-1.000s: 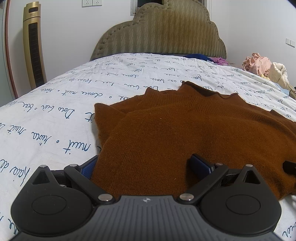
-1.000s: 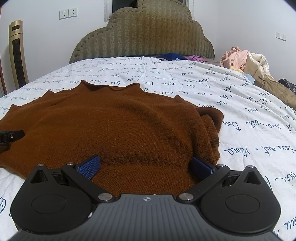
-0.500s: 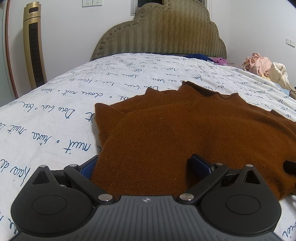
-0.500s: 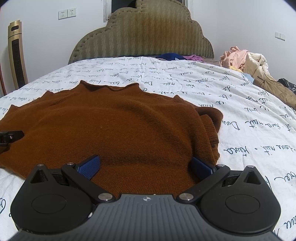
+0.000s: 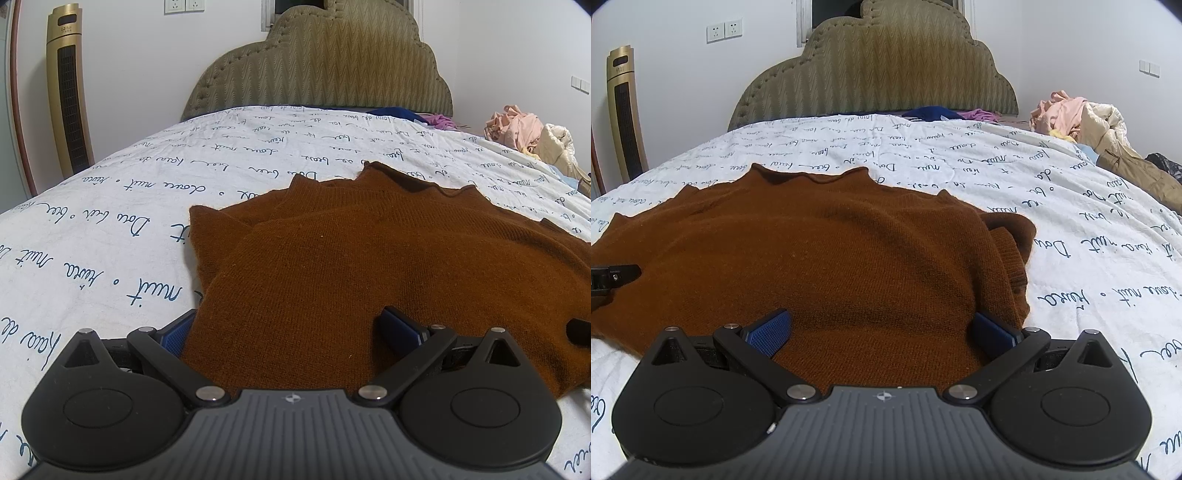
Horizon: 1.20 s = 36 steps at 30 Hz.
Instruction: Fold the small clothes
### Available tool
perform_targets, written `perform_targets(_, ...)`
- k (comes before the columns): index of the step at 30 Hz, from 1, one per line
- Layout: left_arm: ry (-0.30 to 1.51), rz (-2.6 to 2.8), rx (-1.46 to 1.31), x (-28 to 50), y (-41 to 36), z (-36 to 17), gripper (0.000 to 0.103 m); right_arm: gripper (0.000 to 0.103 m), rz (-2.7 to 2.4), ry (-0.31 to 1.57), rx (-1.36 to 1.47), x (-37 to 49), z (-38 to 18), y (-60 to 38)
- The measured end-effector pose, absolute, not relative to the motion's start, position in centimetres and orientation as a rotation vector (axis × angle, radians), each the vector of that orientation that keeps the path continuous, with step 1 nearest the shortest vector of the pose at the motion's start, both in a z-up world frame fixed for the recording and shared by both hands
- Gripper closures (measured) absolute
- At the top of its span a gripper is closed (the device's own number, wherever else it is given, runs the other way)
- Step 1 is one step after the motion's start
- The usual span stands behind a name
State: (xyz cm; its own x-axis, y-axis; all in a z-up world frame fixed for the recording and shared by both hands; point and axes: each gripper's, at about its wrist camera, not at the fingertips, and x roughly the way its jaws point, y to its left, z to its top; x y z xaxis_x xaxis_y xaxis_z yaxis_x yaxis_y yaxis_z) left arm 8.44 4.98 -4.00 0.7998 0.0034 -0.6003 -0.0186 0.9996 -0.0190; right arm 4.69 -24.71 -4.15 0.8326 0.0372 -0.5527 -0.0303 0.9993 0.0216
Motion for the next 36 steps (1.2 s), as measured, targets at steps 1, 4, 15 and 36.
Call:
perform_targets(1, 0.644, 0.012, -0.025, 8.4, 5.0, -4.0, 0.001, 0.000, 0.036, 0.586, 0.013, 4.7, -4.1, -24.7)
perform_targets(4, 0.644, 0.012, -0.024, 8.4, 5.0, -4.0, 0.001, 0.000, 0.036, 0.586, 0.012, 4.7, -4.2, -24.7)
perform_targets(15, 0.644, 0.012, -0.024, 8.4, 5.0, -4.0, 0.001, 0.000, 0.038, 0.587, 0.018, 4.7, -4.2, -24.8)
perform_targets(36, 0.647, 0.021, -0.011, 8.2, 4.9, -3.7, 0.001, 0.000, 0.071, 0.425, -0.099, 1.7, -1.0, -21.0)
